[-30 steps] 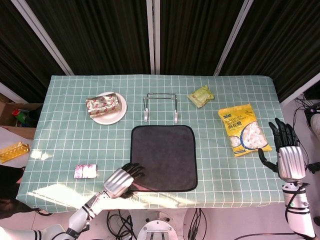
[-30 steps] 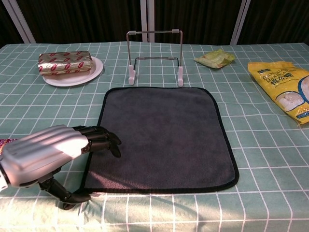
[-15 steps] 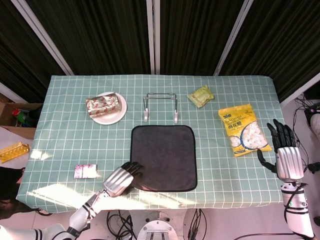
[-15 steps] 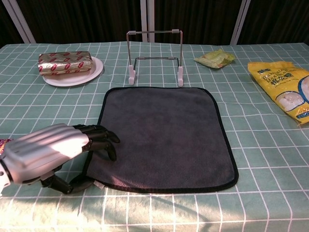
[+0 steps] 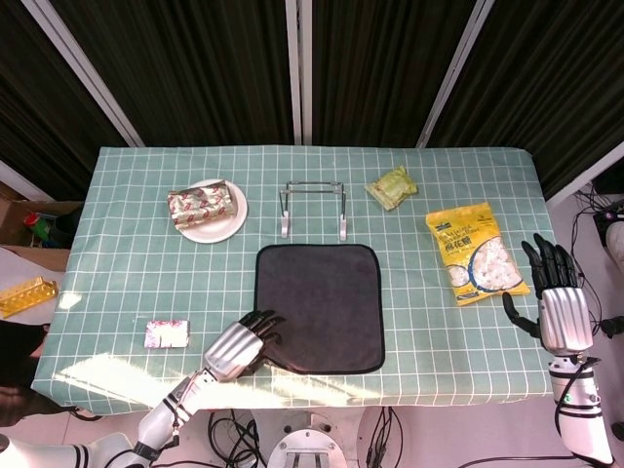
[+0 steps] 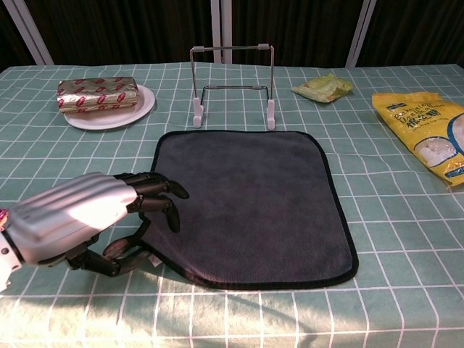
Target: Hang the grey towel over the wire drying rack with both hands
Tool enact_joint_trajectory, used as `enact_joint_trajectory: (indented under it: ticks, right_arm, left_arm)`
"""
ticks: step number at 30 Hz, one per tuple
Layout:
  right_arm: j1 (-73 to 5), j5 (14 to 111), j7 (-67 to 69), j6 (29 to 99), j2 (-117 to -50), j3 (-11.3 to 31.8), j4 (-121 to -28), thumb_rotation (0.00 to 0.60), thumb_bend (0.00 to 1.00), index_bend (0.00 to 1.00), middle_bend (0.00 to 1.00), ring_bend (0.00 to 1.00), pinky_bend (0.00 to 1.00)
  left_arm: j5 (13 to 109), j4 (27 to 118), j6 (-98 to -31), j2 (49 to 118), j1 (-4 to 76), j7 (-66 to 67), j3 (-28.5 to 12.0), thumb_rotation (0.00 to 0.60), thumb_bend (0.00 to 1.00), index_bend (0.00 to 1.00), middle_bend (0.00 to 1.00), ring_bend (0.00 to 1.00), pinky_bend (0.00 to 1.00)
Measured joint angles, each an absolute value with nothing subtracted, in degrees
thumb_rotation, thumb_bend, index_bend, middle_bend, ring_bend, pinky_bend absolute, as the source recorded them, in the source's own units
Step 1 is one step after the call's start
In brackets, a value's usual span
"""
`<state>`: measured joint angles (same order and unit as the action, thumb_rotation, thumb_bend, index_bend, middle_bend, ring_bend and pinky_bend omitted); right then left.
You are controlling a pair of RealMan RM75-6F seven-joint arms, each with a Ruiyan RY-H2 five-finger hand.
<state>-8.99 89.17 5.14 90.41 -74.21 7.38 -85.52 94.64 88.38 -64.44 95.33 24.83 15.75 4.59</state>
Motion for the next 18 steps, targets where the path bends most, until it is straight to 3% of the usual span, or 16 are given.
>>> enact_joint_trajectory:
  ticks: [18]
  right_arm:
    - [-9.0, 89.2, 5.2, 90.2, -74.2, 7.3, -85.6, 0.6, 0.35, 0.0, 0.0, 0.0, 0.0]
  left_arm:
    - [95.8, 86.8, -66.4, 96.3, 25.3, 13.9, 4.5, 0.6, 0.47, 0.6, 0.18, 0.11, 0.2]
